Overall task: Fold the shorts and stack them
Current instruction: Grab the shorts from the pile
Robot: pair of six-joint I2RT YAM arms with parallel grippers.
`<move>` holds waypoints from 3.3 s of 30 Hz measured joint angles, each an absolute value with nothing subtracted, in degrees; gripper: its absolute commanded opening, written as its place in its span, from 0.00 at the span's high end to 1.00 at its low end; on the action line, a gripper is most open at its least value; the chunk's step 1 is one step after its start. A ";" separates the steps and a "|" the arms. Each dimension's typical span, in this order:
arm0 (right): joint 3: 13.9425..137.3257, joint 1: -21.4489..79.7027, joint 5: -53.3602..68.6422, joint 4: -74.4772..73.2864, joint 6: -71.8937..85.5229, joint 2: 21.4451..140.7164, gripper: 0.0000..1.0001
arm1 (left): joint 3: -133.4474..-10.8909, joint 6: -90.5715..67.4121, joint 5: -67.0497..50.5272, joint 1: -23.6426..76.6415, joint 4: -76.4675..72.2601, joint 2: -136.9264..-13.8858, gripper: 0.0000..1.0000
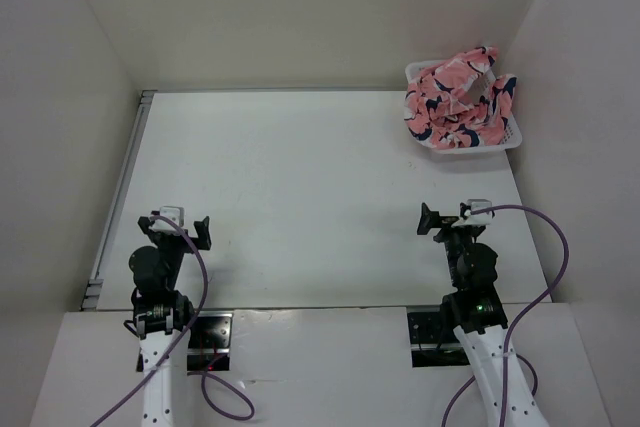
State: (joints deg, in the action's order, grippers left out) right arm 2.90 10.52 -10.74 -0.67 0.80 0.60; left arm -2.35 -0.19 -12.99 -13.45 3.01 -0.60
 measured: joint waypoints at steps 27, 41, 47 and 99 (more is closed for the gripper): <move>34.57 17.15 23.44 13.54 -44.27 37.01 0.00 | -41.28 -0.34 -33.08 -6.42 -6.24 -47.86 0.01; 84.05 5.76 -2.39 -6.96 1.63 97.73 0.21 | -74.61 -0.23 -20.14 4.23 13.58 -94.32 0.01; 82.30 3.09 -1.52 -13.43 9.02 100.68 0.17 | -75.20 -0.23 -19.70 7.53 15.94 -94.54 0.01; 74.61 2.07 -8.60 -10.72 1.76 100.47 0.82 | -74.59 -0.23 -19.42 7.53 16.36 -93.84 0.01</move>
State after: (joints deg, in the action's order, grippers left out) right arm 74.61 2.07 -8.60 -10.72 1.76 100.47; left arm -74.59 -0.23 -19.42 7.53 16.36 -93.84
